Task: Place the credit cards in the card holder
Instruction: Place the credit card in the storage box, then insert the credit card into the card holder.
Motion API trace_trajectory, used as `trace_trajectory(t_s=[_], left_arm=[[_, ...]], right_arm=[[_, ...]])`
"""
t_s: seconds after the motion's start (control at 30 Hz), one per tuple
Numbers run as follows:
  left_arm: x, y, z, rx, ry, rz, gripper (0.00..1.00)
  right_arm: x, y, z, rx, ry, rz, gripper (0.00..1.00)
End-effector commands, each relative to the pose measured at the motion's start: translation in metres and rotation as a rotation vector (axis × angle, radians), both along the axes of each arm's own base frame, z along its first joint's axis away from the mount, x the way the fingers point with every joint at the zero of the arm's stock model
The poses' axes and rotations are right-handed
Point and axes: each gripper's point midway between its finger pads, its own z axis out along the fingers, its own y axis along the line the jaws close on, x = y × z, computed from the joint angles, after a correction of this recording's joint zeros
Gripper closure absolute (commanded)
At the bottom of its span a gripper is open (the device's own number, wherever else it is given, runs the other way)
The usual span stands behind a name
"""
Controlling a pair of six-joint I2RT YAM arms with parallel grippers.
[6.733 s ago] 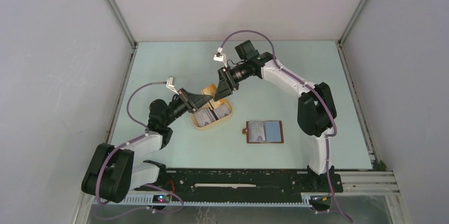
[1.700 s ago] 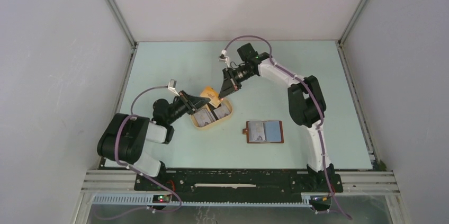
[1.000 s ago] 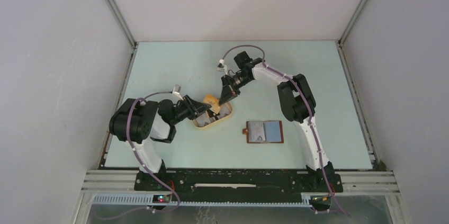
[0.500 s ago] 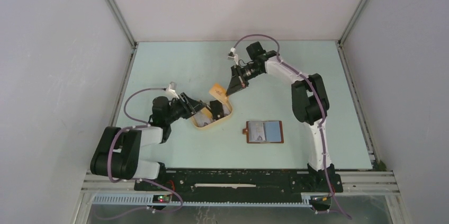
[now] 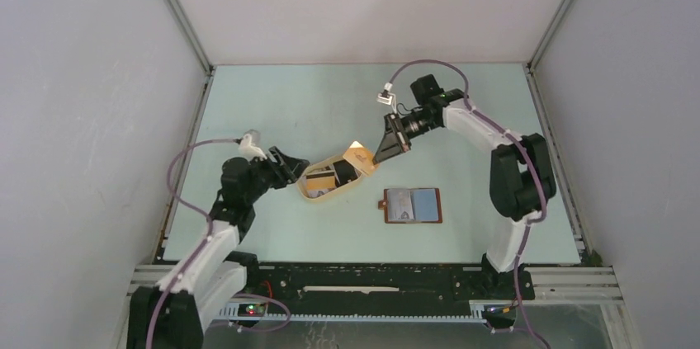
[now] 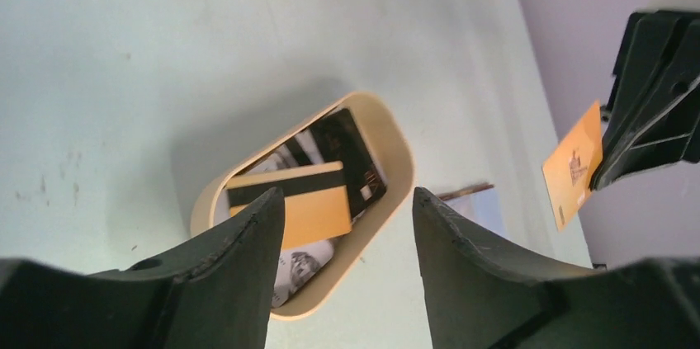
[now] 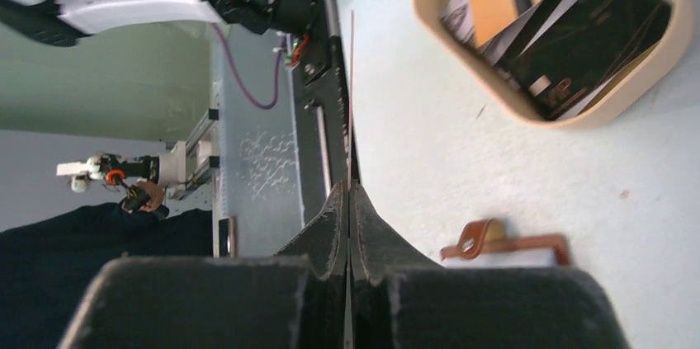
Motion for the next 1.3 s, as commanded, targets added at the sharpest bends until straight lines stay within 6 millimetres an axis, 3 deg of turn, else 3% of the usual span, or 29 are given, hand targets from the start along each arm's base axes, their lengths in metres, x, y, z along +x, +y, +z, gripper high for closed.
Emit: trace_trajectory(t_s=[0.0,0.17,0.33,0.43,0.67,0.8,1.1,1.27], left_arm=[[-0.007,0.009,0.037,0.007,-0.112,0.042,0.35],[-0.029,-0.017,0.077,-0.193,-0.237,-0.045,0.30],[-0.052,-0.065,0.110,-0.338,-0.334,-0.172,0.26],[-0.058,-0.093,0.120,-0.404,-0.357,-0.218,0.22],[-0.047,-0.163,0.117,-0.408,-0.280,-0.332,0.21],[-0.041,-0.189,0.111,-0.395,-0.243,-0.364,0.22],[-0.036,-0.222,0.118,-0.493,-0.223,-0.435,0.23],[-0.034,-0.229,0.118,-0.526,-0.210,-0.449,0.32]], right_arm=[[-0.031,-0.025,0.034,0.139,-0.080,0.041,1.00],[-0.046,-0.054,0.034,0.188,-0.073,-0.013,1.00],[-0.057,-0.075,0.029,0.228,-0.050,-0.055,1.00],[-0.060,-0.084,0.023,0.230,-0.041,-0.074,1.00],[-0.044,-0.099,0.025,0.276,0.004,-0.154,1.00],[-0.041,-0.102,0.027,0.293,0.009,-0.168,1.00],[-0.041,-0.099,0.028,0.312,0.030,-0.161,1.00],[-0.043,-0.096,0.025,0.305,0.032,-0.147,1.00]])
